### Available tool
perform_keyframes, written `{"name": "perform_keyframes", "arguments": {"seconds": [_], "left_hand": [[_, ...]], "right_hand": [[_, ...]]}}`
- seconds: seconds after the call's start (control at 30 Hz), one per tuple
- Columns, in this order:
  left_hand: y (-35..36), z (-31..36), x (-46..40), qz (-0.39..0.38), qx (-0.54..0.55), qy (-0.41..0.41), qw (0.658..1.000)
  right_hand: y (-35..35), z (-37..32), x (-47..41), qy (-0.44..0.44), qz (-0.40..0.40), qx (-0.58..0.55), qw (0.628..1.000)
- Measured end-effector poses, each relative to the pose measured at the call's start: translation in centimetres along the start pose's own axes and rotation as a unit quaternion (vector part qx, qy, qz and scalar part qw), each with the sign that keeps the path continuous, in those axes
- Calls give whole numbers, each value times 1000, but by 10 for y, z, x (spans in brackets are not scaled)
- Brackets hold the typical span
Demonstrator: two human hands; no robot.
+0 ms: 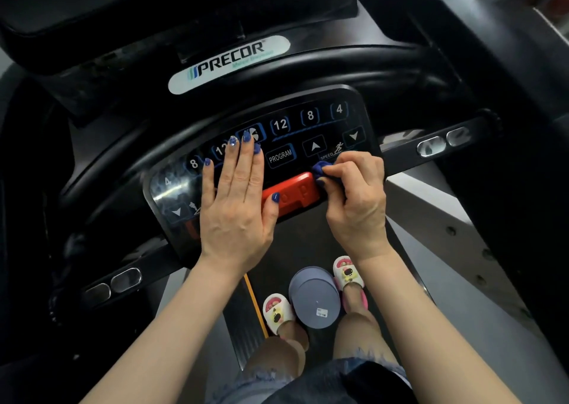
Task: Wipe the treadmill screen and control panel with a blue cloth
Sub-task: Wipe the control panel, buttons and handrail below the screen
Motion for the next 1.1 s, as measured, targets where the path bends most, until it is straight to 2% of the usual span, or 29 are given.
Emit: {"name": "perform_keyframes", "arguments": {"seconds": [0.2,0.4,0.53,0.7,0.87,1.1], "left_hand": [[0,0,0,-2,8,1,1000],[0,0,0,-11,5,-5,1000],[-4,-1,-1,-18,21,-8,1000],[-11,-4,-1,-10,59,-11,998],[-19,-21,10,-7,58,-25,998],[-18,-33,26,-11,41,-22,999]], "right_hand": [[-5,4,2,-14,-32,-2,999],[2,-8,-25,-5,-7,-9,1000],[0,-4,-25,-26,-36,-14,999],[-1,-6,-30,19,-33,-18,999],[-12,-19,-9,-43,-62,-35,997],[7,-26,-1,-46,-55,-24,997]]}}
Point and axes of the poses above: each hand's wrist, its own x-axis away from the middle knuckle, its own y-axis out of the palm, z = x × y, the point moved 6 cm from there along -x, towards the middle knuckle, and after that the axes turned 1 degree about x, right-handed, at the moved point
